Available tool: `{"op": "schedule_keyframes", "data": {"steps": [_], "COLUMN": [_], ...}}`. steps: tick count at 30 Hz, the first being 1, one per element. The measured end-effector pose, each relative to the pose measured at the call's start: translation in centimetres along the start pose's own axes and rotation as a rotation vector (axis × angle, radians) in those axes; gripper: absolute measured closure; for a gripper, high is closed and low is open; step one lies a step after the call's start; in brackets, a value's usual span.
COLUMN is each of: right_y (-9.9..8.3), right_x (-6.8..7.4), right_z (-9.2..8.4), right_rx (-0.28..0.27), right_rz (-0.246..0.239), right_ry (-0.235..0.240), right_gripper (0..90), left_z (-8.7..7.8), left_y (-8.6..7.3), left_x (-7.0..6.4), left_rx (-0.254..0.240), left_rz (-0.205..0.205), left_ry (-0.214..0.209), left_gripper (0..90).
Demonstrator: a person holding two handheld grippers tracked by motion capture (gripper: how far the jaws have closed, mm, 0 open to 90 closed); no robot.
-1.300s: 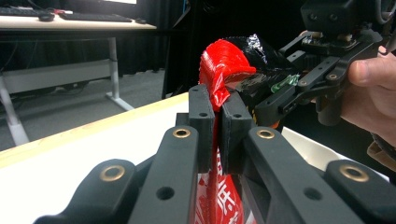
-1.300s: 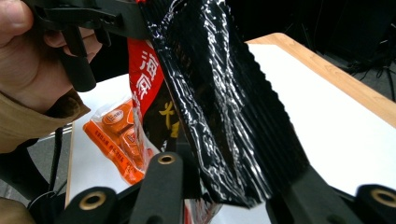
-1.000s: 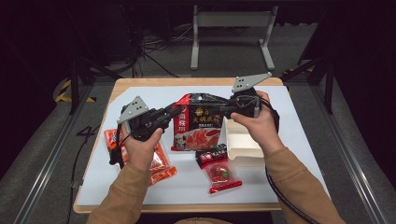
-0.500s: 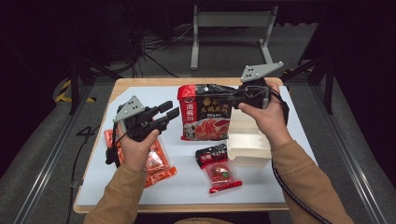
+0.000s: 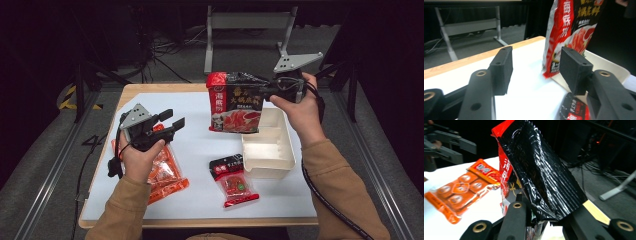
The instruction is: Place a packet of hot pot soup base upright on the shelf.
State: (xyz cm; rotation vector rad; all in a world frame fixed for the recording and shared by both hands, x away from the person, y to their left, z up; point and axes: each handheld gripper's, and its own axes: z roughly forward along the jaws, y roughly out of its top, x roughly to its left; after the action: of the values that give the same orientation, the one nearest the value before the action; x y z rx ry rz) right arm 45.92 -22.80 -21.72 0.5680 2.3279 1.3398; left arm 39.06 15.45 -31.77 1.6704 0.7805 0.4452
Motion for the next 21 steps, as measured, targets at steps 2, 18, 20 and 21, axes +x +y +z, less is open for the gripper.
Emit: {"op": "schedule_keyframes", "data": {"steps": [2, 18, 20, 21], "right_y": [0.0, -0.4, -0.5, -0.6], "right_x": [-0.4, -3.1, -3.4, -3.6], "right_z": [-0.2, -1.7, -2.0, -2.1], "right_rx": [0.001, 0.002, 0.005, 0.005], "right_rz": [0.001, 0.020, 0.025, 0.027], "right_ry": [-0.012, -0.101, -0.114, -0.118], "right_gripper": [78.1, 77.9, 78.0, 78.0], "left_z": [0.0, -0.2, -0.2, -0.2], "left_y": [-0.1, -0.4, -0.5, -0.5], "left_x": [0.1, 1.3, 1.5, 1.5], "left_rx": [0.004, 0.086, 0.088, 0.090], "left_rz": [-0.002, -0.012, -0.008, -0.005], "left_ry": [0.011, 0.069, 0.073, 0.076], "left_gripper": [41.1, 28.2, 28.0, 27.9]}}
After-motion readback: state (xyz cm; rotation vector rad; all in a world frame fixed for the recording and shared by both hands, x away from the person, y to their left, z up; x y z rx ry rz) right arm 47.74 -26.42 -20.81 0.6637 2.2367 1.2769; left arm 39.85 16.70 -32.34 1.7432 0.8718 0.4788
